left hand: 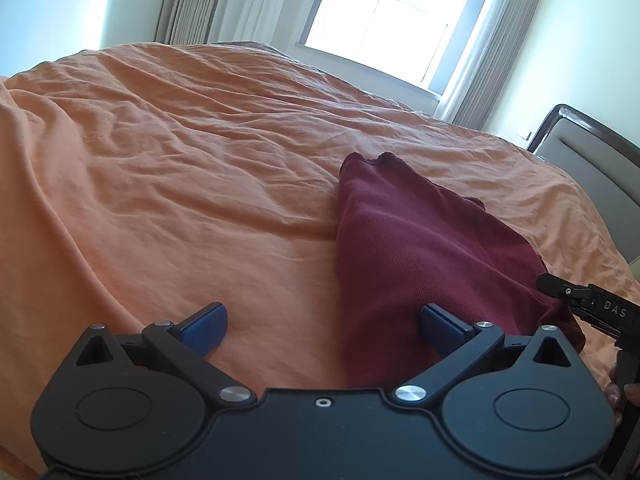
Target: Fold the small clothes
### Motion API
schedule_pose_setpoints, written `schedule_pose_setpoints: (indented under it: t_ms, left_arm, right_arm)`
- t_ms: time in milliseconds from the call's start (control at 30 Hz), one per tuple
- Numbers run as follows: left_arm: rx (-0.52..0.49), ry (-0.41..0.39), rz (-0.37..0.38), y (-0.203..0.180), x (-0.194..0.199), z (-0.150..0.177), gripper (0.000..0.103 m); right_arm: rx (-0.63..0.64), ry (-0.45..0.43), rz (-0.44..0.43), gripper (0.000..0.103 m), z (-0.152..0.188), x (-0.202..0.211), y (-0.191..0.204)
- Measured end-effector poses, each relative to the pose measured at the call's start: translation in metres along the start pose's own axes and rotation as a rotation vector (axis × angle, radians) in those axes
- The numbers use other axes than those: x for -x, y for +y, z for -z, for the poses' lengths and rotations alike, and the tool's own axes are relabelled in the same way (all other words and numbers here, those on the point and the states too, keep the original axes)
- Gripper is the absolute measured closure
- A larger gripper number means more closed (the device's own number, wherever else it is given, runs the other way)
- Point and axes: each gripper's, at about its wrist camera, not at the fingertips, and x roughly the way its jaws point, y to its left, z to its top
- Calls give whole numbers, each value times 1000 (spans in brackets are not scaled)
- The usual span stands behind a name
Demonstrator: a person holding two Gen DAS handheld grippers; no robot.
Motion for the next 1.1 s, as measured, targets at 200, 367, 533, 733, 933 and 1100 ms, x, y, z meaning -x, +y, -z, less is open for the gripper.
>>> schedule_pose_setpoints:
  t_ms: [200, 367, 533, 733, 933, 1100]
  left_arm:
    - [4, -8, 35, -1, -1, -2, 1]
    - [38, -10, 90, -3, 0, -7, 1]
    - [37, 23, 102, -6, -9, 1, 1]
    - [8, 28, 93, -11, -10, 5, 1]
    - [9, 29, 97, -10, -13, 7, 1]
    - [7, 34, 97, -11, -13, 7, 1]
  right_arm:
    - [125, -77, 58, 97, -9, 8, 13]
    - [70, -87, 80, 97, -17, 12, -5]
    - [50, -45, 89, 95, 2, 1, -16]
    - [29, -118, 91, 56, 10, 33, -15]
    - [-24, -153, 35, 41, 25, 65, -13]
    - [103, -145, 37, 51, 37, 71, 8]
